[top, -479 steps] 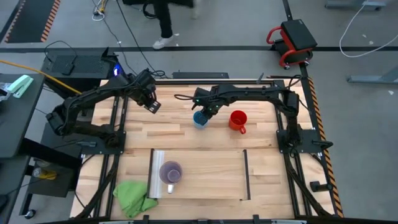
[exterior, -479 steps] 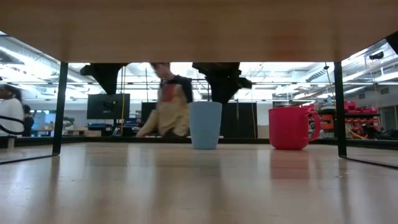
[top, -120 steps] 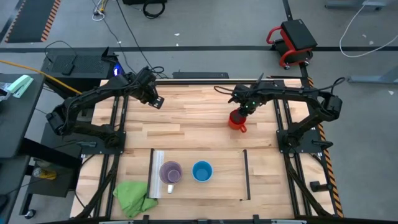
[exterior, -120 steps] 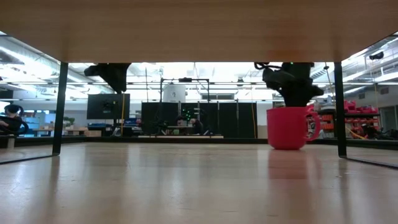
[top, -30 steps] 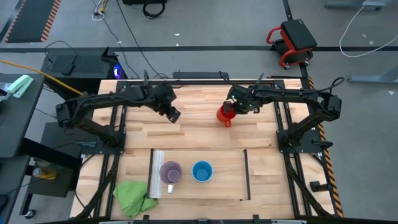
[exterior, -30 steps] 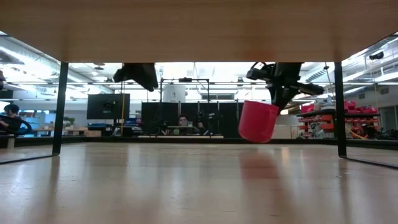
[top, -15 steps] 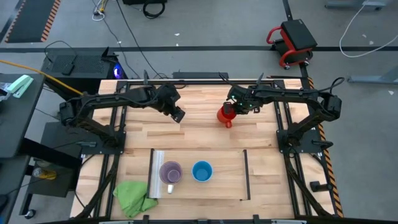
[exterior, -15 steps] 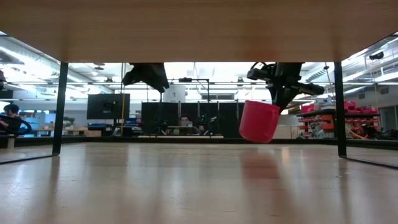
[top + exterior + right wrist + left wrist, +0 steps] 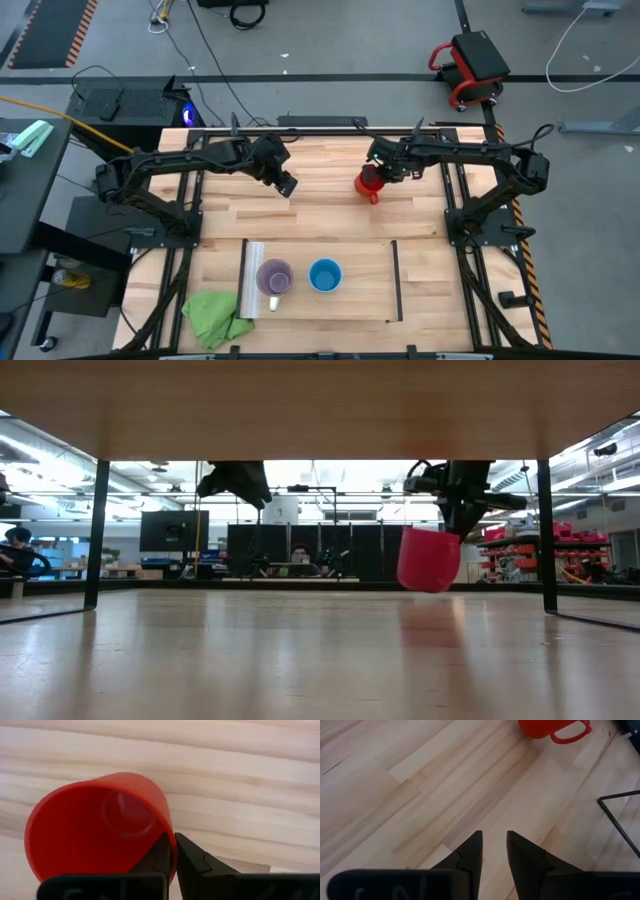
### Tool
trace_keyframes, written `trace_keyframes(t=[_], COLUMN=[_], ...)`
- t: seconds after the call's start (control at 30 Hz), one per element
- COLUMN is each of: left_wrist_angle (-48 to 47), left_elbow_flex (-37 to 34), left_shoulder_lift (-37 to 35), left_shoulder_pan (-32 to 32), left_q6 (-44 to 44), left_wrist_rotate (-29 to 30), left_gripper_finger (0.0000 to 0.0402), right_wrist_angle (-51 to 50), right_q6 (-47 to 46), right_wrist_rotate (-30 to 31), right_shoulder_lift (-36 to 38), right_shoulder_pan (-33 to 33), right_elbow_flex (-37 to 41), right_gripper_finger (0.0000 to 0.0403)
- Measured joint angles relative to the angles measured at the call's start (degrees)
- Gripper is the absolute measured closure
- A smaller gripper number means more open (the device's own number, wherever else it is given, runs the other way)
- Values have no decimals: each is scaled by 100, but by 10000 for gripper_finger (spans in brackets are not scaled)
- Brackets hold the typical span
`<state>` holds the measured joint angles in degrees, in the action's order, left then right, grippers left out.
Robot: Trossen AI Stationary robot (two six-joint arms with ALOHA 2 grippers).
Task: Stack small to large cups/mugs on shelf
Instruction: Put the red mug on the shelf
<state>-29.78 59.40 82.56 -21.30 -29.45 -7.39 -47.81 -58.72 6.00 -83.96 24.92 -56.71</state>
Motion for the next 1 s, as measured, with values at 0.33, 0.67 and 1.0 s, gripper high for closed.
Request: trace_keyframes(t=[0.33,0.67,1.0], left_wrist_angle=[-6,-4,-4], left_elbow_flex=[0,0,0], left_shoulder_lift=[0,0,0], left_shoulder_pan=[2,4,4], left_q6=[-35,-39,-44], left_wrist_rotate=[0,0,0], left_gripper_finger=[303,307,304], right_wrist_angle=[-274,-296,-289], right_q6=[64,186,214], right_wrist_rotate=[102,128,53], right_shoulder_lift=[2,2,2], right_shoulder_pan=[57,57,40], right_elbow_flex=[0,0,0], right_gripper_finger=[383,383,355])
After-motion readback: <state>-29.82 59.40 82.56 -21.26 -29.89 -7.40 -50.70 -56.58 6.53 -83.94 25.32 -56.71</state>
